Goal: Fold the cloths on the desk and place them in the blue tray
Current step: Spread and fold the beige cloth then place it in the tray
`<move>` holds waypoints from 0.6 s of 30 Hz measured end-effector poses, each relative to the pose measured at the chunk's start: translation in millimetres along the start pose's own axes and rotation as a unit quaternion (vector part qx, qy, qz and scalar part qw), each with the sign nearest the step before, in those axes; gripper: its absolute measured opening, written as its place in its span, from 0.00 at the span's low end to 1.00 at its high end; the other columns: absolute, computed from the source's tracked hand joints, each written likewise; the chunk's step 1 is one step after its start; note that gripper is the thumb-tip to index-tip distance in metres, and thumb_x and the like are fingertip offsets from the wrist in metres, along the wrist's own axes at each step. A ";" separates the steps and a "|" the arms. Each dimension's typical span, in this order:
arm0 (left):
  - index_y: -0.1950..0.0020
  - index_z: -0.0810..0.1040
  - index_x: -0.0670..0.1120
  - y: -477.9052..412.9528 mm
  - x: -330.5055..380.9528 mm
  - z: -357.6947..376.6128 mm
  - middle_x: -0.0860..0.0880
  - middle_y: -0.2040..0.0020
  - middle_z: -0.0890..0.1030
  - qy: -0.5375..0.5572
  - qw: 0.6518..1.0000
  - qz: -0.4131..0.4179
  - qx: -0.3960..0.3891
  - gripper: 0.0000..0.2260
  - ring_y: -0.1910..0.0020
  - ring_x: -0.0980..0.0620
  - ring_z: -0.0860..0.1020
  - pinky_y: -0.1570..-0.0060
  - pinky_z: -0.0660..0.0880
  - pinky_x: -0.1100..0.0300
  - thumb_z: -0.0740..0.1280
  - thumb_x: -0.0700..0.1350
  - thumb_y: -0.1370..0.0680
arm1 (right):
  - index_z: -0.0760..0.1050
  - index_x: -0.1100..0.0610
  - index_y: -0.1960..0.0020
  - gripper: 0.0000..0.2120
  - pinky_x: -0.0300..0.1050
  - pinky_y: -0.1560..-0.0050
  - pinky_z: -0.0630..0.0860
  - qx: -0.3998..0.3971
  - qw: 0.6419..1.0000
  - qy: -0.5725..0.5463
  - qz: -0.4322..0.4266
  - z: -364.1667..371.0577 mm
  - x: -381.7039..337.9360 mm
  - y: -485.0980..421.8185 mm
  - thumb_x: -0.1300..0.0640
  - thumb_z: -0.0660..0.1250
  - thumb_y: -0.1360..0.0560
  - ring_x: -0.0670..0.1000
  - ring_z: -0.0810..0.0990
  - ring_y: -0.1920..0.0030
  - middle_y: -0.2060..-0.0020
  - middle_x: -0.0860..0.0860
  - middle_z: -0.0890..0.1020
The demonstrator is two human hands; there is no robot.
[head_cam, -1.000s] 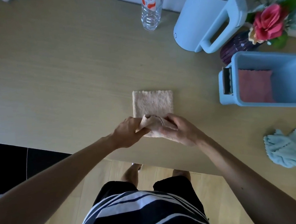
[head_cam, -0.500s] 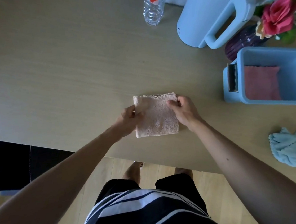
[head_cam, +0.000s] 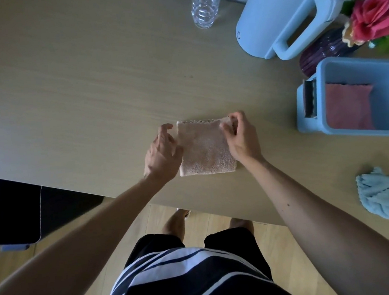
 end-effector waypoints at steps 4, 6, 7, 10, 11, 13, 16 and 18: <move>0.31 0.71 0.40 11.3 22.8 2.1 0.41 0.37 0.75 -0.173 0.956 0.232 0.039 0.20 0.41 0.42 0.73 0.43 0.72 0.47 0.63 0.46 0.22 | 0.71 0.60 0.33 0.18 0.51 0.44 0.73 0.111 0.978 0.139 -0.106 -8.0 -23.2 25.6 0.55 0.63 0.21 0.57 0.75 0.45 0.46 0.57 0.77; 0.26 0.67 0.40 14.3 25.5 19.4 0.40 0.26 0.69 -0.219 0.927 0.304 -0.024 0.24 0.27 0.41 0.67 0.30 0.66 0.45 0.60 0.48 0.20 | 0.71 0.59 0.30 0.19 0.51 0.38 0.72 0.076 0.972 0.140 -0.173 2.8 -35.2 44.1 0.58 0.59 0.20 0.57 0.74 0.38 0.39 0.56 0.77; 0.23 0.63 0.39 14.3 23.2 28.8 0.40 0.22 0.64 -0.245 0.914 0.319 -0.055 0.26 0.22 0.41 0.62 0.26 0.61 0.45 0.59 0.49 0.19 | 0.69 0.59 0.28 0.20 0.51 0.34 0.70 0.048 0.971 0.137 -0.189 11.0 -37.1 51.0 0.59 0.58 0.19 0.56 0.73 0.33 0.34 0.56 0.75; 0.20 0.53 0.39 6.3 11.4 45.8 0.40 0.19 0.53 -0.290 0.898 0.313 -0.105 0.31 0.19 0.43 0.50 0.22 0.53 0.44 0.55 0.54 0.17 | 0.56 0.59 0.20 0.25 0.53 0.22 0.57 -0.031 0.969 0.176 -0.173 39.3 -22.3 57.2 0.55 0.53 0.16 0.55 0.58 0.20 0.21 0.56 0.61; 0.19 0.52 0.39 3.8 8.4 47.0 0.40 0.19 0.53 -0.296 0.899 0.305 -0.107 0.32 0.19 0.43 0.49 0.22 0.53 0.44 0.54 0.57 0.17 | 0.52 0.59 0.19 0.27 0.55 0.21 0.54 -0.052 0.965 0.203 -0.159 45.4 -13.7 56.9 0.52 0.51 0.16 0.54 0.52 0.19 0.19 0.55 0.56; 0.19 0.52 0.39 -0.7 2.6 49.6 0.40 0.18 0.52 -0.308 0.899 0.290 -0.112 0.34 0.19 0.43 0.48 0.22 0.52 0.44 0.51 0.61 0.17 | 0.47 0.59 0.18 0.31 0.59 0.21 0.53 -0.073 0.951 0.262 -0.144 51.8 3.8 56.9 0.47 0.50 0.16 0.56 0.47 0.18 0.18 0.55 0.49; 0.19 0.51 0.40 -2.1 -3.5 52.7 0.40 0.18 0.51 -0.314 0.901 0.283 -0.102 0.37 0.19 0.42 0.47 0.22 0.49 0.42 0.51 0.65 0.19 | 0.46 0.58 0.18 0.33 0.63 0.21 0.49 -0.082 0.935 0.311 -0.151 50.7 18.2 57.6 0.41 0.47 0.17 0.57 0.44 0.18 0.18 0.55 0.46; 0.19 0.52 0.40 -2.6 -5.5 53.2 0.40 0.18 0.50 -0.310 0.906 0.273 -0.094 0.39 0.19 0.42 0.46 0.22 0.48 0.42 0.52 0.66 0.20 | 0.46 0.57 0.18 0.34 0.64 0.21 0.48 -0.084 0.932 0.321 -0.145 49.3 19.2 57.9 0.40 0.46 0.17 0.57 0.44 0.18 0.18 0.55 0.46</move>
Point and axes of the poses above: each hand's wrist, its own y-axis away from the middle knuckle, its own z-axis out of the palm, x = y × z, the point moved 4 cm from there along -y, towards the middle knuckle
